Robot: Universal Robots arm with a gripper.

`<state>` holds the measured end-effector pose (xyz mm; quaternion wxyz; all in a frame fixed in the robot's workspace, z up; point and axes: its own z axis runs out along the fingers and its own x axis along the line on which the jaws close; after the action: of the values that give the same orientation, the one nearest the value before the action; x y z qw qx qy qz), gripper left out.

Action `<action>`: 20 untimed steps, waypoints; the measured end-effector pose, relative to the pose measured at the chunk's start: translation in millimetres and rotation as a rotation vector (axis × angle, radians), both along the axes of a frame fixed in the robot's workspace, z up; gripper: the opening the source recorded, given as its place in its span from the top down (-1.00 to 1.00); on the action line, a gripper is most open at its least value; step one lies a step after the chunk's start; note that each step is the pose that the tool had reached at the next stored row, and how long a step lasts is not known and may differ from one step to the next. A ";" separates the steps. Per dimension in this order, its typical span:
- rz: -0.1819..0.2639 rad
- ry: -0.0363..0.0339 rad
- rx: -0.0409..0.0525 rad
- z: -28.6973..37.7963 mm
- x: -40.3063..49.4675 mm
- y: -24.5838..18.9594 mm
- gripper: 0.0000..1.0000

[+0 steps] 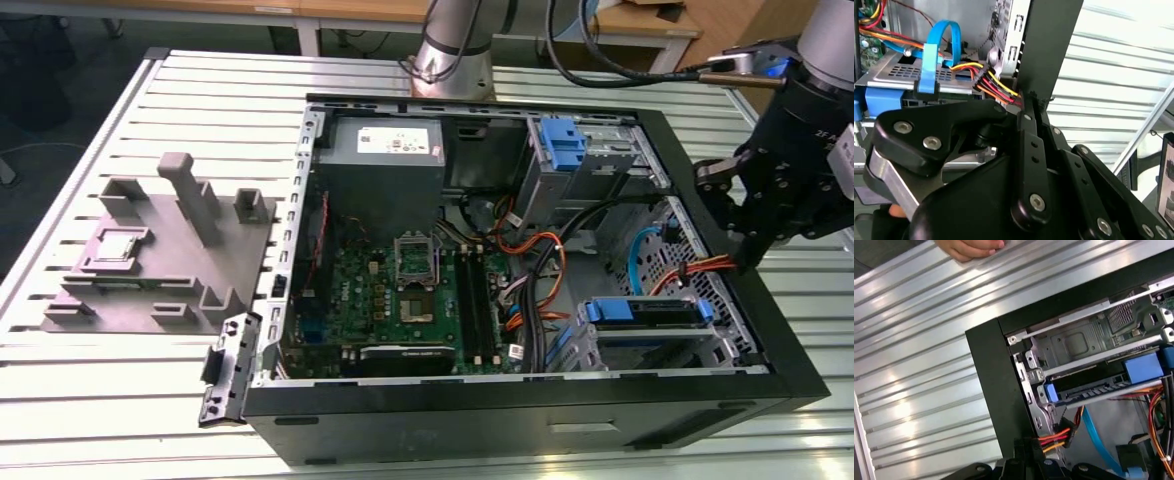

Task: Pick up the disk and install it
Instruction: 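Insert the first disk wire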

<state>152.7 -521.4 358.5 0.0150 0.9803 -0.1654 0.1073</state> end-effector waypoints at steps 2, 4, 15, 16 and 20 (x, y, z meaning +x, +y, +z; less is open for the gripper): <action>0.000 0.0000 -0.0002 0.1 -2.6 0.0 0.67; 0.000 0.0000 -0.0002 0.1 -7.8 -0.1 0.67; 0.000 0.0000 -0.0002 0.1 -16.0 -0.2 0.67; 0.000 0.0000 -0.0002 0.1 -16.0 -0.2 0.67; -0.034 0.0000 -0.0003 0.1 -16.1 -0.2 0.67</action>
<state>136.5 -521.6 358.7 0.0170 0.9774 -0.1818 0.1071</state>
